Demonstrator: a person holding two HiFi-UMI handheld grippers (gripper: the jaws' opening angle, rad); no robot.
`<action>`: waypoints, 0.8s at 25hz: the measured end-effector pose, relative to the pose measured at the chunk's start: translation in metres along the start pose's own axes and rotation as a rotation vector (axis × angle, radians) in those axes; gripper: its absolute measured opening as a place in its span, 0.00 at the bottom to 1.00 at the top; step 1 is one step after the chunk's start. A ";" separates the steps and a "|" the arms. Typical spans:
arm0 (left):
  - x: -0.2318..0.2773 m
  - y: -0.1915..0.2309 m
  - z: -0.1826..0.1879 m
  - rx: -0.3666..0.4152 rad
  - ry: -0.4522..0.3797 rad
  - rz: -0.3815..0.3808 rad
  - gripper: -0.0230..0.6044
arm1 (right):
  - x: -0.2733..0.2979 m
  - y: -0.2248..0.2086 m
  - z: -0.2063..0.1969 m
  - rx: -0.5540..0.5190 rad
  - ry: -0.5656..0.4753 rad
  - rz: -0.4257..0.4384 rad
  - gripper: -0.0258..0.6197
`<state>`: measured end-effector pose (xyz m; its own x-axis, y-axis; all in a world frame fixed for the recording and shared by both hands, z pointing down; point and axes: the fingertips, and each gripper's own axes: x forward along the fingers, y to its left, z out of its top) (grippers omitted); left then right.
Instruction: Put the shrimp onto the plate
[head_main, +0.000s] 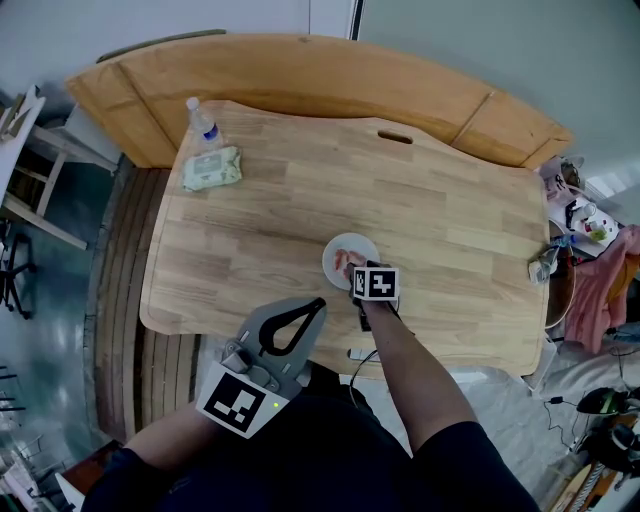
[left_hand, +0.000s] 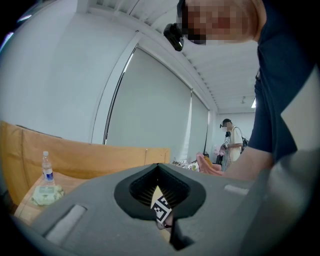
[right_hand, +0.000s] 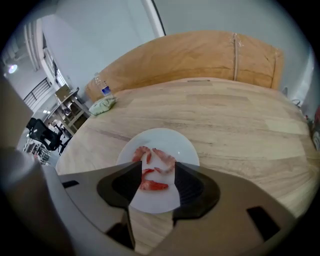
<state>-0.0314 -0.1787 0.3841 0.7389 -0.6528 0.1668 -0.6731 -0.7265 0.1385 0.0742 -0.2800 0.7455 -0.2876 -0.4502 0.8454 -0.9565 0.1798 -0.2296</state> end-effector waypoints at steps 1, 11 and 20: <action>-0.001 0.000 0.000 0.000 -0.001 -0.001 0.05 | -0.003 0.001 0.003 -0.018 -0.014 -0.006 0.35; -0.015 -0.004 0.004 -0.009 -0.013 -0.022 0.04 | -0.099 0.052 0.038 -0.116 -0.355 0.113 0.35; -0.025 -0.018 0.002 0.005 -0.020 -0.069 0.05 | -0.210 0.110 0.047 -0.184 -0.570 0.236 0.21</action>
<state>-0.0373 -0.1498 0.3753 0.7843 -0.6050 0.1375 -0.6201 -0.7711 0.1443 0.0266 -0.2072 0.5200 -0.5185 -0.7654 0.3812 -0.8549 0.4550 -0.2491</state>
